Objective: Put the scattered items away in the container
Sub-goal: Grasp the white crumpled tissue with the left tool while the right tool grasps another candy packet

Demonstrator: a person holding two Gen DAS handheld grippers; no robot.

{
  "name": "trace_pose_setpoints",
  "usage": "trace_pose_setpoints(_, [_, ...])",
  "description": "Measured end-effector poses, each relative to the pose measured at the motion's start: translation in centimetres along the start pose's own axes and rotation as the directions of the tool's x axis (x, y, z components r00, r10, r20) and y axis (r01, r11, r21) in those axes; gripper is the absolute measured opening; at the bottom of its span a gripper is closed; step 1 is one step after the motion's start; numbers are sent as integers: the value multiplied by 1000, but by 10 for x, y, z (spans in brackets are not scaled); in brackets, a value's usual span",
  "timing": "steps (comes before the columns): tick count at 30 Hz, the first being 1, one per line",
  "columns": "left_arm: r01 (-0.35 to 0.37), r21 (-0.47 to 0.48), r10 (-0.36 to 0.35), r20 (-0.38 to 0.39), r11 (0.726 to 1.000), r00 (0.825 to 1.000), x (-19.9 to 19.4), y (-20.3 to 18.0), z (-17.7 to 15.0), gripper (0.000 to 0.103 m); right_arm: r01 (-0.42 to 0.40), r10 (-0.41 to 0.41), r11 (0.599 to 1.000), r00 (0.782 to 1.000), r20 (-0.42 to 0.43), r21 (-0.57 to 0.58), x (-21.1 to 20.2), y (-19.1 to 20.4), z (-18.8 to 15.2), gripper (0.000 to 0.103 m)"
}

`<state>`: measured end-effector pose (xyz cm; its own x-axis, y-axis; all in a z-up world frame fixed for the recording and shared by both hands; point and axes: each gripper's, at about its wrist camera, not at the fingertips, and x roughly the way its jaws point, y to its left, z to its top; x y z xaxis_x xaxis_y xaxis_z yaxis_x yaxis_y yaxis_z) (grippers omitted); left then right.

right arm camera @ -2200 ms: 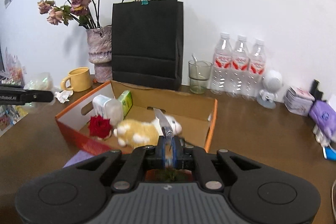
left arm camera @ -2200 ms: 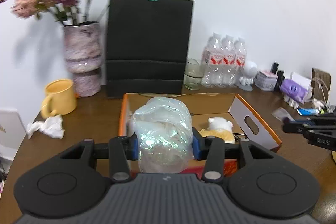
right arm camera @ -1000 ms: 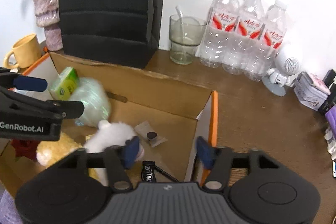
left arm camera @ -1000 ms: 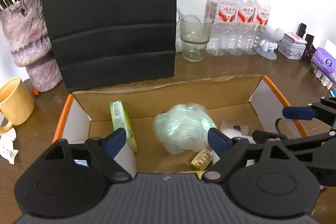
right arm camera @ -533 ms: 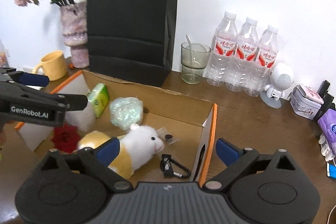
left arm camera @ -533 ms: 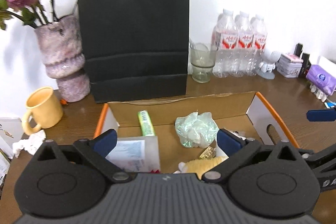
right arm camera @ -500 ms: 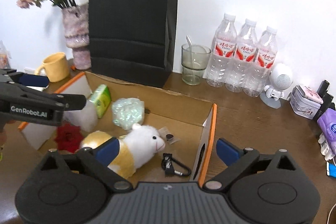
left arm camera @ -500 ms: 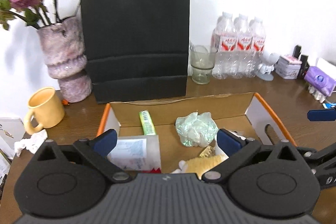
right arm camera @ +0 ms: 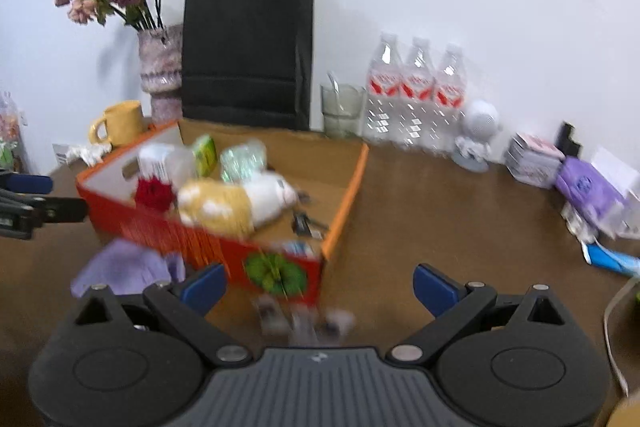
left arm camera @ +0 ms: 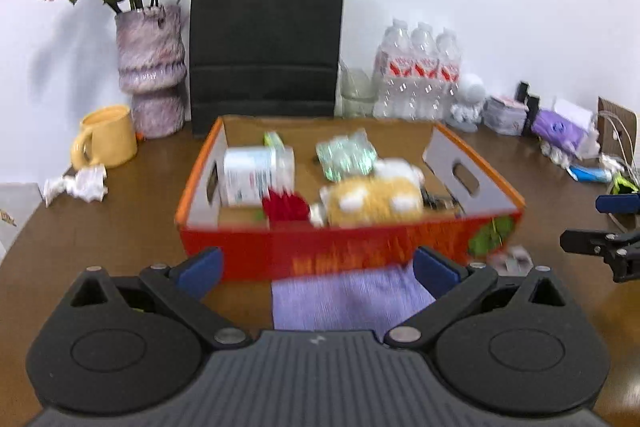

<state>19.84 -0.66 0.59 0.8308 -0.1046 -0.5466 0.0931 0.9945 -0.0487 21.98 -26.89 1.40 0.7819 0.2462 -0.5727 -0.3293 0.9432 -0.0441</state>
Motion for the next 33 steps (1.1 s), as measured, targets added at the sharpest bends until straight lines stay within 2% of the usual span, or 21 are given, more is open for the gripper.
trace_pose_setpoints(3, [23,10,-23,-34,1000,999,-3,-10,-21,103,19,-19,1000,1000,-24,23,0,-4,-27,100])
trace_pose_setpoints(6, [63,19,-61,-78,998,995,-3,-23,-36,103,16,-12,998,998,-64,62,8,-10,-48,94])
trace_pose_setpoints(10, [83,49,-77,-117,995,990,4,-42,-47,103,17,-7,994,996,-88,109,20,-17,-60,87])
trace_pose_setpoints(13, [81,70,-71,-134,994,988,11,-54,-50,97,16,-6,991,997,-83,130,29,-21,-60,83])
trace_pose_setpoints(14, [81,73,-70,-141,994,988,14,-57,-51,96,19,-7,991,997,-83,134,33,-22,-58,79])
trace_pose_setpoints(16, [81,71,-69,-155,994,985,18,-60,-54,88,24,-10,988,996,-87,152,41,-24,-56,72])
trace_pose_setpoints(20, [81,59,-69,-182,995,981,26,-64,-59,80,36,-18,983,995,-98,181,56,-29,-50,57])
trace_pose_setpoints(23, [65,79,-51,-170,995,984,28,-69,-62,77,31,-12,979,995,-96,201,65,-33,-45,50])
trace_pose_setpoints(28, [43,96,-28,-151,994,988,28,-71,-64,73,14,6,983,994,-109,184,77,-28,-40,44])
trace_pose_setpoints(29, [40,97,-26,-148,994,989,27,-71,-65,72,19,-1,986,994,-107,167,77,-25,-40,40])
trace_pose_setpoints(32, [37,95,-24,-140,995,990,26,-70,-64,62,39,-29,995,995,-96,95,76,-14,-43,19])
trace_pose_setpoints(33, [37,94,-24,-137,995,990,26,-70,-64,56,27,-18,996,995,-93,90,75,-12,-43,18])
